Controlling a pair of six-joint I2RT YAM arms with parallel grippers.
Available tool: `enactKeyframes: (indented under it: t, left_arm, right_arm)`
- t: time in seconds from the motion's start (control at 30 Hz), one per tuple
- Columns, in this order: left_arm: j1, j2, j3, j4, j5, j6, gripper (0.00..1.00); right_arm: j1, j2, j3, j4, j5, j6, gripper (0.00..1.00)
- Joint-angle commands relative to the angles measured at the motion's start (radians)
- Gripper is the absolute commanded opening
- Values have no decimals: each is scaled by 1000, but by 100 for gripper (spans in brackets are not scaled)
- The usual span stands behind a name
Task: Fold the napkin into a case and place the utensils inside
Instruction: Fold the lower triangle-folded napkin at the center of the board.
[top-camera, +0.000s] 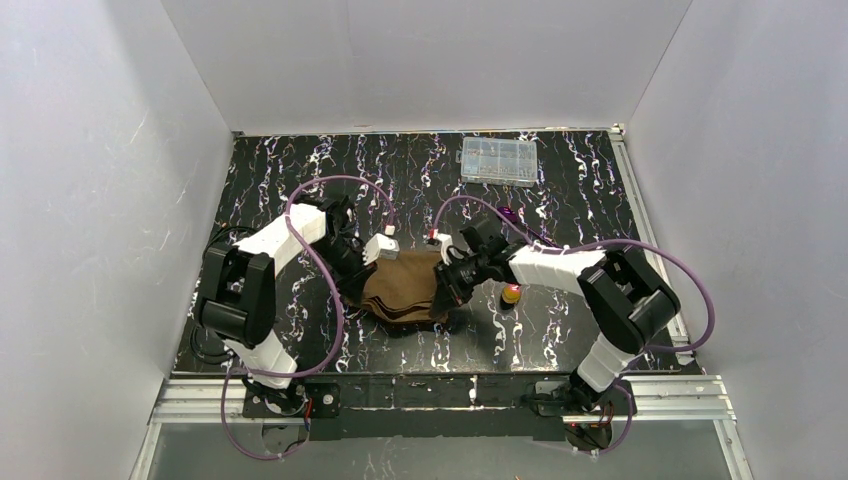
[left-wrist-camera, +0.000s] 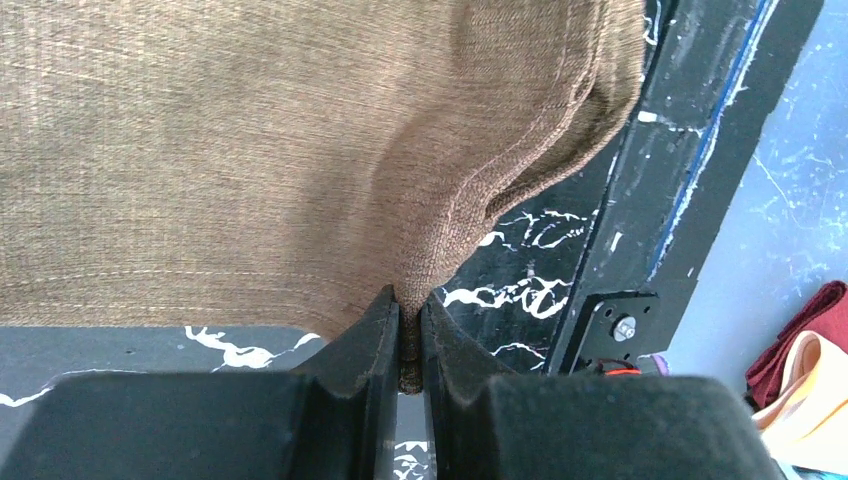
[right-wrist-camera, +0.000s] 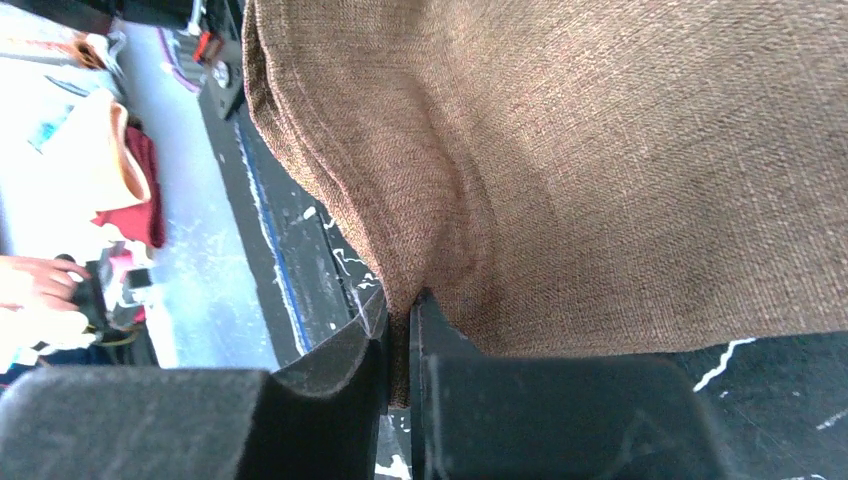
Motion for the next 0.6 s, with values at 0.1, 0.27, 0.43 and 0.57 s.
enactKeyframes:
  t: [0.1, 0.27, 0.43, 0.57]
  left_arm:
    - [18, 47, 60, 36, -61, -50, 0]
    - [17, 82, 95, 48, -86, -64, 0]
    - [18, 110, 118, 73, -118, -63, 0]
    - [18, 138, 130, 82, -134, -65, 0]
  right_arm:
    - [-53, 39, 18, 116, -111, 105, 12]
    - [-53, 111, 40, 103, -130, 123, 13]
    - [-62, 127, 36, 128, -136, 151, 13]
    - [-79, 134, 26, 191, -145, 221, 20]
